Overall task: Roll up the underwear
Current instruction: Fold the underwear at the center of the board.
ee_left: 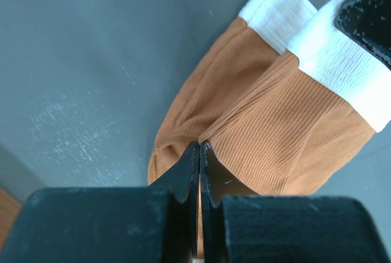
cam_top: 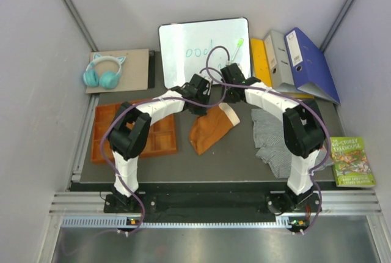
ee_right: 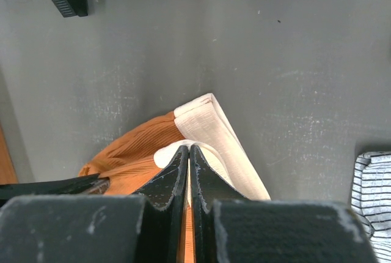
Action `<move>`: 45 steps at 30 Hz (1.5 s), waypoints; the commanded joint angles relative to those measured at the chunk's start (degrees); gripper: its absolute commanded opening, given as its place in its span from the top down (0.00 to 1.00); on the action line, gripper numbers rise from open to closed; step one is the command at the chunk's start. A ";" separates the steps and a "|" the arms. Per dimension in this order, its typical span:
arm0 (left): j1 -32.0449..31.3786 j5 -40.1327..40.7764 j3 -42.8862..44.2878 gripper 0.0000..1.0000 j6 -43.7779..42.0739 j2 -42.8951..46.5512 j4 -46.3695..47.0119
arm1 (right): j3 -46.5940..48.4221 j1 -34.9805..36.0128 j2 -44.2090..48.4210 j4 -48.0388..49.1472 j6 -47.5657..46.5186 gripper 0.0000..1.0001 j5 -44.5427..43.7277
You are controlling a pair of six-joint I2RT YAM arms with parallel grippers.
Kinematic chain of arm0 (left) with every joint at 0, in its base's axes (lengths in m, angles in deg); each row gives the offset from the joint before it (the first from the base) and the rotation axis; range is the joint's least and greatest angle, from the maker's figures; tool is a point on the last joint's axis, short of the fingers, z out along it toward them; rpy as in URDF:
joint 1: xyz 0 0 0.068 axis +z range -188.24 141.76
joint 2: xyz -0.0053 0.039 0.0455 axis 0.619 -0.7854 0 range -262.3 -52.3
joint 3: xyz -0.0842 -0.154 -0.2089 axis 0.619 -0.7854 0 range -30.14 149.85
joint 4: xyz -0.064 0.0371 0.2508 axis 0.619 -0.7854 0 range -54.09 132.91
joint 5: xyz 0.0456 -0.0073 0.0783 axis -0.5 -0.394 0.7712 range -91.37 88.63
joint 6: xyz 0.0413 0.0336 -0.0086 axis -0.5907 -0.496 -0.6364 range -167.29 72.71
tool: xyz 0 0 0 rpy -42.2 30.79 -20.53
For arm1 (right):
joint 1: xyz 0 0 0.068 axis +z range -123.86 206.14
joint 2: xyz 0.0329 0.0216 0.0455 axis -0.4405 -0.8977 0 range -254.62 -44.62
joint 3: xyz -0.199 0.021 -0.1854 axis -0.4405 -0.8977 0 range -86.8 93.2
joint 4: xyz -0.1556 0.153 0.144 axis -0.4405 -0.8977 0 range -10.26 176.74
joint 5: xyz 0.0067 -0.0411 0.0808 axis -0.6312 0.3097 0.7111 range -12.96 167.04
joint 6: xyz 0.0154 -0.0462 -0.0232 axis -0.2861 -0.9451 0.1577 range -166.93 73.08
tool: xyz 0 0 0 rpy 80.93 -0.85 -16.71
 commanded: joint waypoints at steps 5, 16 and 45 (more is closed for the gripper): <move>0.30 1.95 3.74 1.00 -3.78 -2.06 -1.19 | 3.92 -1.47 -1.53 1.28 -1.00 1.00 -1.29; 0.75 6.87 4.09 1.00 -3.70 -3.90 -1.46 | 5.77 -2.26 -4.52 0.93 -1.70 1.00 -1.38; 0.66 4.24 -6.28 0.49 6.41 6.29 7.77 | -14.27 -8.68 8.66 5.23 -6.18 0.39 17.69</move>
